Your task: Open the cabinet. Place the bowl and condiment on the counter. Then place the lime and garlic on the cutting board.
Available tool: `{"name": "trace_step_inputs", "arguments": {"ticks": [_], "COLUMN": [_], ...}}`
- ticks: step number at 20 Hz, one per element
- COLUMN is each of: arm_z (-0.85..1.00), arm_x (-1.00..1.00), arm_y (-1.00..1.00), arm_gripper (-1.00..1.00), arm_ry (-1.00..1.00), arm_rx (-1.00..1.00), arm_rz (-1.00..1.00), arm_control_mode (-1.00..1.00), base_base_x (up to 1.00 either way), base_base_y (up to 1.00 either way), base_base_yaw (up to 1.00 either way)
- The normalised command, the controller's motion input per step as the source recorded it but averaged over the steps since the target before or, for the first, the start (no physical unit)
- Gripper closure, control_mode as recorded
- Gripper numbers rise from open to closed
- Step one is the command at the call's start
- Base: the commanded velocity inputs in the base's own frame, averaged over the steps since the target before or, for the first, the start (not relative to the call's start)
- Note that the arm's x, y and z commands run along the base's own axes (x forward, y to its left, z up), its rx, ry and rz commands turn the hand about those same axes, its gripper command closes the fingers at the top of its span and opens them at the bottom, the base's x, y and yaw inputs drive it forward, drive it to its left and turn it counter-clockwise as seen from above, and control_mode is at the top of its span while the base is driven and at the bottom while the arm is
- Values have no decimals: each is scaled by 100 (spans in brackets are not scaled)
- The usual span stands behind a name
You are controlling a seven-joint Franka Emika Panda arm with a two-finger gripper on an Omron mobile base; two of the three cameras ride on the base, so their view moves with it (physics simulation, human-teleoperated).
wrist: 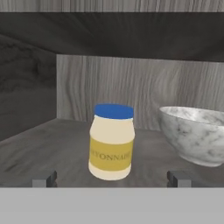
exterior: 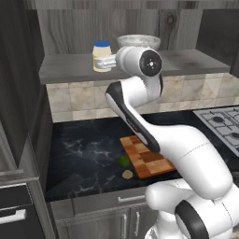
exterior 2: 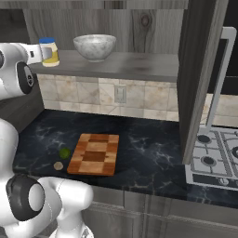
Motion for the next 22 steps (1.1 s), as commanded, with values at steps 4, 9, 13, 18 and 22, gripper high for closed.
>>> {"name": "trace_step_inputs", "arguments": {"ticks": [4, 9, 13, 18, 22], "arm_z": [-6, -9, -9, -8, -7], "arm_x": [20, 24, 26, 27, 27], "arm_y": [0, 2, 6, 9, 13], "arm_gripper": [-100, -100, -100, -100, -100], "arm_ry": [0, 0, 0, 0, 0], "arm_rx": [0, 0, 0, 0, 0], "arm_rz": [0, 0, 0, -1, -2], "arm_control_mode": [-100, -100, -100, -100, -100], "base_base_x": [0, 0, 0, 0, 0], "base_base_y": [0, 0, 0, 0, 0], "base_base_yaw": [0, 0, 0, 0, 0]}}
